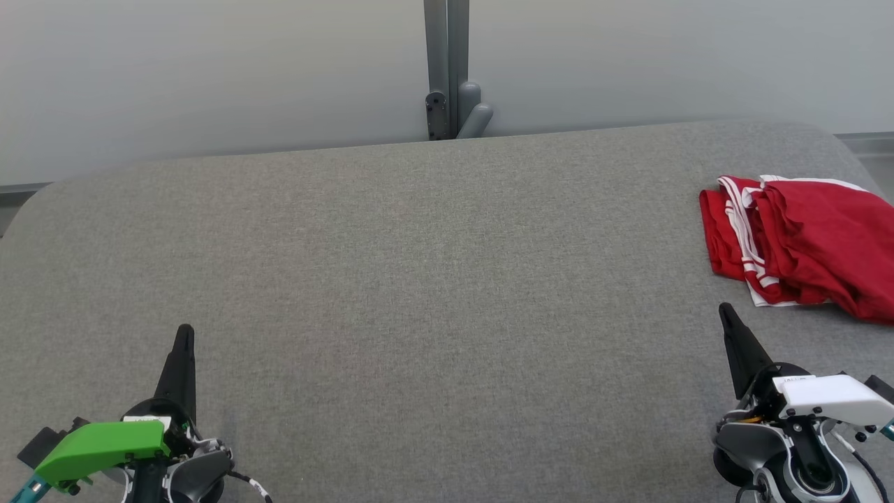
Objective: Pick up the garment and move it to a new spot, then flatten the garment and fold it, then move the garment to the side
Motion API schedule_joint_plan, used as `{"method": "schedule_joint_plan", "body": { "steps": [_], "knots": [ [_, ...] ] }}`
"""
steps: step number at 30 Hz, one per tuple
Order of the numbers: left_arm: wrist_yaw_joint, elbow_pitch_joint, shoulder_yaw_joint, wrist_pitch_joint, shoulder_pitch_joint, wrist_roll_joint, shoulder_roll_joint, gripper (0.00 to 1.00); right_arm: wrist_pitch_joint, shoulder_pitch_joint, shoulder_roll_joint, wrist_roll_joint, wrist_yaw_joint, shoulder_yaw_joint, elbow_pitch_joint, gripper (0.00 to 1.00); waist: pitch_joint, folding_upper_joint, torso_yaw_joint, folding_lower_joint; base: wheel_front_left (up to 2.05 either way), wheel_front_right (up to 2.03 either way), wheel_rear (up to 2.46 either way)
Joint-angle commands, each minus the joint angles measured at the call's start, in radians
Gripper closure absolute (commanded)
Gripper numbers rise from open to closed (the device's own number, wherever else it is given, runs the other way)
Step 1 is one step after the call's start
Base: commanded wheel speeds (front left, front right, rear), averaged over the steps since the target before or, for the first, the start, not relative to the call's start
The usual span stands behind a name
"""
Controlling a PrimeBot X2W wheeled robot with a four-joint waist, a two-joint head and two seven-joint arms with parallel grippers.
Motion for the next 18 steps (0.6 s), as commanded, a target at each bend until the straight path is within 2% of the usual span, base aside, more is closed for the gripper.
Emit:
{"method": "schedule_joint_plan", "body": {
  "steps": [1, 18],
  "knots": [
    [-0.006, -0.001, 0.002, 0.005, -0.016, -0.001, 0.007, 1.00, 0.002, -0.006, -0.004, 0.007, 0.000, -0.002, -0.005, 1.00, 0.000, -0.0001, 0.000, 0.0000, 0.00, 0.00, 0.00],
    [-0.006, -0.001, 0.002, 0.005, -0.016, -0.001, 0.007, 1.00, 0.001, -0.006, -0.004, 0.007, 0.000, -0.001, -0.005, 1.00, 0.000, -0.0001, 0.000, 0.0000, 0.00, 0.00, 0.00]
  ]
}}
